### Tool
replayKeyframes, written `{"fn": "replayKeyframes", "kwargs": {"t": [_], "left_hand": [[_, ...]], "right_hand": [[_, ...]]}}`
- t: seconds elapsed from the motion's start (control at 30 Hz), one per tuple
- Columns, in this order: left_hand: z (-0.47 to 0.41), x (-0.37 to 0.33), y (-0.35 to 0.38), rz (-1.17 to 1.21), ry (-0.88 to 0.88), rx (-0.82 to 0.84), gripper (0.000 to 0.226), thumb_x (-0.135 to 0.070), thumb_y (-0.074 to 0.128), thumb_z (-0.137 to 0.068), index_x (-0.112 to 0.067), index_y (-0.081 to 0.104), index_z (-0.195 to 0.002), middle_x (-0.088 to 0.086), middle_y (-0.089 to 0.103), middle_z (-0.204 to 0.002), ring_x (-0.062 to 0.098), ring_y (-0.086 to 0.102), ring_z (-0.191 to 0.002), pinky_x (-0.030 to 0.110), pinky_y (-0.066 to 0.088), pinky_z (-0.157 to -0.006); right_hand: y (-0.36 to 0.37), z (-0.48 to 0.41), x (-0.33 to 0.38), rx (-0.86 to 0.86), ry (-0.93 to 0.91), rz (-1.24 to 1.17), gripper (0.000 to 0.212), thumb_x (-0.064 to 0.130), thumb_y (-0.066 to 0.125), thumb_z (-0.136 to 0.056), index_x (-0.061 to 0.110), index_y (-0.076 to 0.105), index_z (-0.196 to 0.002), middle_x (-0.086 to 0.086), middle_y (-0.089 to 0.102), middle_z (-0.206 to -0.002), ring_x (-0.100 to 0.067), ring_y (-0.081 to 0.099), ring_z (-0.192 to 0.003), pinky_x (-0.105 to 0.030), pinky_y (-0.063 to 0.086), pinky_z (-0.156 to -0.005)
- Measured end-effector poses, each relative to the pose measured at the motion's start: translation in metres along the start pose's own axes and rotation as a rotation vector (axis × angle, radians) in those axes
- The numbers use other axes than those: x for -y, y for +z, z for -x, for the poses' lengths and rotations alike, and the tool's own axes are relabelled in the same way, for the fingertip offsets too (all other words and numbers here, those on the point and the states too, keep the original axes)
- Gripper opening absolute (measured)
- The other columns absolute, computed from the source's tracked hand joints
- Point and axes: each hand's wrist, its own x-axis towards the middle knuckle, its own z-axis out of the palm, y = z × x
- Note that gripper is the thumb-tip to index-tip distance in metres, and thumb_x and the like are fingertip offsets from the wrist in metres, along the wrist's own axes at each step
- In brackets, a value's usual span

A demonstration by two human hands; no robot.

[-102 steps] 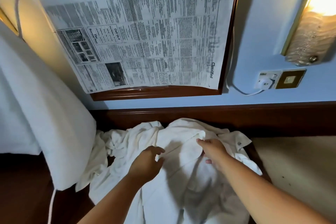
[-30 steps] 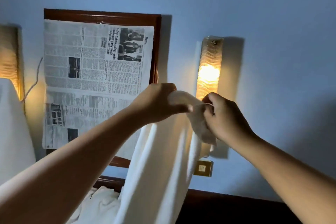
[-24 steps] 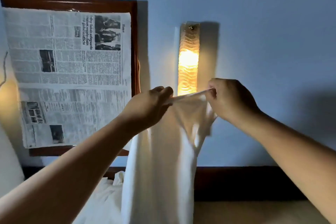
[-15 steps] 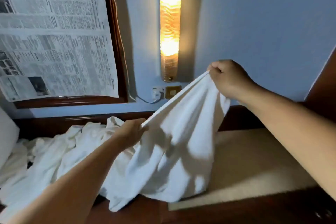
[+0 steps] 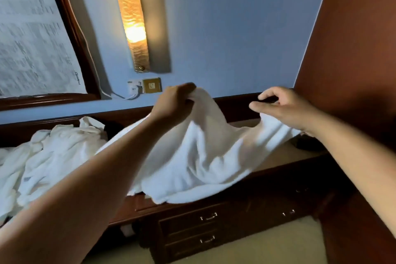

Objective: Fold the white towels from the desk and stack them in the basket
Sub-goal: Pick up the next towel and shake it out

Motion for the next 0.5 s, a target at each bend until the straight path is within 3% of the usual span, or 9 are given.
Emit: {"fn": "replayKeyframes", "kwargs": {"t": [0.03,0.07,0.13,0.2,0.27,0.3,0.4,0.43,0.5], "left_hand": [[-0.014,-0.062,0.012,0.072,0.117,-0.020,0.028,-0.009,0.045,-0.071,-0.011,0.066,-0.089,0.009,0.069,-0.079,0.034,0.066,-0.079,0.037,0.051,-0.064],[-0.022,-0.121,0.024,0.147,0.215,-0.019,0.026,-0.009,0.045,-0.068,-0.009,0.066,-0.084,0.008,0.066,-0.073,0.032,0.064,-0.074,0.036,0.048,-0.062],[-0.026,-0.208,0.041,0.249,0.351,0.032,0.022,-0.009,0.047,-0.067,-0.007,0.066,-0.078,0.005,0.063,-0.068,0.026,0.060,-0.069,0.034,0.046,-0.062],[-0.020,-0.259,0.060,0.324,0.389,0.093,0.009,-0.013,0.056,-0.076,-0.015,0.063,-0.072,-0.006,0.058,-0.061,0.010,0.055,-0.062,0.018,0.041,-0.057],[0.002,-0.280,0.086,0.369,0.262,0.270,0.017,-0.033,0.070,-0.086,-0.023,0.063,-0.073,-0.015,0.058,-0.062,0.000,0.053,-0.061,0.012,0.043,-0.059],[0.019,-0.280,0.102,0.390,0.165,0.433,0.023,-0.044,0.074,-0.085,-0.024,0.066,-0.078,-0.016,0.063,-0.068,-0.002,0.056,-0.063,0.018,0.048,-0.062],[0.101,-0.264,0.160,0.264,-0.067,0.885,0.026,-0.047,0.075,-0.086,-0.027,0.069,-0.100,-0.008,0.070,-0.090,0.011,0.065,-0.079,0.027,0.051,-0.071],[0.126,-0.252,0.177,0.223,-0.116,0.918,0.024,-0.042,0.075,-0.088,-0.029,0.066,-0.106,-0.006,0.070,-0.094,0.013,0.065,-0.082,0.028,0.053,-0.073],[0.158,-0.223,0.194,0.220,-0.298,0.768,0.015,-0.031,0.074,-0.090,-0.028,0.060,-0.093,-0.004,0.063,-0.079,0.016,0.061,-0.071,0.027,0.048,-0.061]], "right_hand": [[-0.016,0.022,-0.006,0.089,-0.010,0.016,0.087,0.083,0.076,-0.052,0.031,0.062,-0.120,0.016,0.065,-0.107,-0.005,0.060,-0.104,-0.032,0.048,-0.092],[-0.032,0.043,-0.016,0.123,-0.052,0.017,0.088,0.084,0.077,-0.047,0.036,0.060,-0.120,0.021,0.065,-0.107,-0.001,0.062,-0.105,-0.030,0.050,-0.094],[-0.061,0.069,-0.044,0.010,-0.115,-0.029,0.048,0.066,0.081,-0.063,0.036,0.065,-0.096,0.022,0.069,-0.086,0.013,0.063,-0.082,-0.020,0.051,-0.080],[-0.100,0.099,-0.069,-0.269,-0.102,-0.050,0.017,0.044,0.075,-0.084,0.032,0.066,-0.075,0.018,0.062,-0.063,0.011,0.057,-0.056,-0.022,0.048,-0.062],[-0.143,0.127,-0.087,-0.504,-0.046,-0.146,0.014,0.044,0.058,-0.076,0.037,0.069,-0.070,0.010,0.062,-0.062,-0.004,0.058,-0.061,-0.041,0.050,-0.063],[-0.162,0.137,-0.089,-0.576,-0.018,-0.217,0.014,0.045,0.055,-0.071,0.040,0.068,-0.068,0.008,0.062,-0.066,-0.011,0.059,-0.069,-0.047,0.051,-0.067],[-0.212,0.155,-0.090,-0.724,-0.046,-0.378,0.020,0.035,0.053,-0.069,0.021,0.068,-0.071,0.004,0.059,-0.073,-0.015,0.054,-0.073,-0.034,0.045,-0.066],[-0.222,0.158,-0.092,-0.746,-0.049,-0.379,0.024,0.032,0.052,-0.070,0.013,0.064,-0.073,0.004,0.057,-0.072,-0.013,0.053,-0.071,-0.029,0.042,-0.065],[-0.231,0.166,-0.103,-0.754,-0.067,-0.292,0.024,0.028,0.047,-0.072,0.008,0.059,-0.074,0.003,0.052,-0.070,-0.011,0.047,-0.068,-0.028,0.035,-0.060]]}}
